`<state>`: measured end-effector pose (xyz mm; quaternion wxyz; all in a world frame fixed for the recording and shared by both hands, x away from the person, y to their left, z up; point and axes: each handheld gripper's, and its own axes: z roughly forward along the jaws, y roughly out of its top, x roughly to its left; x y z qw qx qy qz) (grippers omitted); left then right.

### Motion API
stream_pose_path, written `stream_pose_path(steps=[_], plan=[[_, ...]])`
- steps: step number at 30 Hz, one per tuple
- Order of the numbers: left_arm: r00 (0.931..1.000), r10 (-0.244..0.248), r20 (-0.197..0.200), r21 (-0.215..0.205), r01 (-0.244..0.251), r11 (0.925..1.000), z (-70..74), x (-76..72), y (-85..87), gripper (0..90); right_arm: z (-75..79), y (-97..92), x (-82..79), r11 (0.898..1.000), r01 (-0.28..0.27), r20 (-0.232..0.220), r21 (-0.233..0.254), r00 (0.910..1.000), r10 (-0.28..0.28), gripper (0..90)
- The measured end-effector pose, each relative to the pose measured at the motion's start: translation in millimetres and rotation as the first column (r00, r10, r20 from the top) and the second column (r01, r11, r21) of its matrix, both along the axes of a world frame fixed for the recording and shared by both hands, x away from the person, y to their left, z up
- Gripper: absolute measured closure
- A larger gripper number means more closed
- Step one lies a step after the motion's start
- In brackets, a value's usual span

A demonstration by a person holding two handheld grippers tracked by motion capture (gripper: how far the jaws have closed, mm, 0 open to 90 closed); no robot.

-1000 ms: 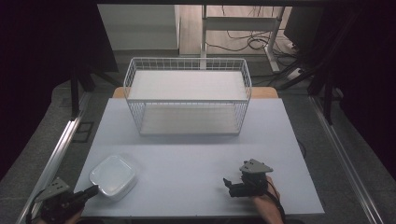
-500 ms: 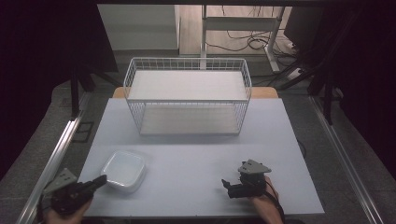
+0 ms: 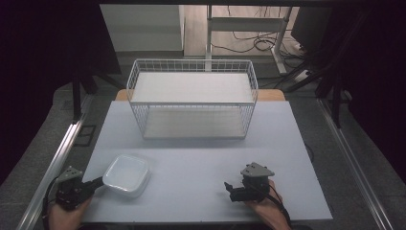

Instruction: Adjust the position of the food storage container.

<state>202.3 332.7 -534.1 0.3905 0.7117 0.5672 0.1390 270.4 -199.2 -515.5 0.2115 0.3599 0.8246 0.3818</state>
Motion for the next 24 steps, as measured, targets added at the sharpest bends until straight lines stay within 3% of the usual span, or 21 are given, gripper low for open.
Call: stream_pose_path(steps=[2, 5, 7, 10, 13, 15, 16, 17, 18, 24], plan=[[1.0000, -0.003, -0.008, -0.002, 0.002, 1.0000, 0.0, 0.9, -3.3, 89.9, 1.9, 3.3, 1.4, 1.000, 0.002, -0.005, 0.000, 1.0000, -0.002, 0.0], [0.9999, -0.011, -0.013, -0.021, 0.011, 0.9997, 0.4, 1.9, -8.3, 90.0, 3.2, 10.0, 4.1, 0.999, -0.042, -0.036, 0.011, 0.9985, 0.042, 0.0], [0.9995, -0.026, -0.017, -0.028, 0.025, 0.9993, 0.8, 3.3, -14.0, 90.0, 3.5, 14.2, 6.1, 0.999, -0.036, -0.053, 0.016, 0.9979, 0.037, 4.8], [0.9986, -0.048, -0.021, -0.031, 0.047, 0.9984, 1.6, 5.5, -22.2, 90.0, 5.6, 19.2, 8.9, 0.998, -0.034, -0.088, 0.051, 0.9954, 0.039, 18.1], [0.9950, -0.096, -0.029, -0.045, 0.094, 0.9945, 4.7, 10.3, -44.4, 90.0, 6.8, 22.7, 12.0, 0.994, -0.037, -0.129, 0.103, 0.9903, 0.050, 30.5], [0.9927, -0.117, -0.030, -0.042, 0.116, 0.9924, 5.8, 12.5, -54.2, 89.9, 7.7, 24.4, 12.4, 0.993, -0.042, -0.134, 0.109, 0.9894, 0.056, 33.7], [0.9899, -0.138, -0.032, -0.039, 0.137, 0.9898, 6.8, 15.3, -63.6, 90.0, 9.6, 28.3, 12.2, 0.993, -0.060, -0.131, 0.106, 0.9886, 0.074, 42.4], [0.9899, -0.138, -0.032, -0.039, 0.137, 0.9898, 6.8, 15.3, -63.6, 90.0, 10.1, 29.5, 12.1, 0.993, -0.066, -0.130, 0.102, 0.9883, 0.080, 45.0], [0.9861, -0.163, -0.035, -0.040, 0.161, 0.9861, 7.1, 19.8, -75.9, 89.9, 10.7, 31.1, 12.1, 0.992, -0.075, -0.128, 0.101, 0.9879, 0.088, 49.1], [0.9733, -0.226, -0.040, -0.043, 0.224, 0.9736, 8.2, 32.4, -109.5, 89.9, 12.3, 41.4, 15.3, 0.984, -0.151, -0.134, 0.091, 0.9777, 0.162, 77.0]])
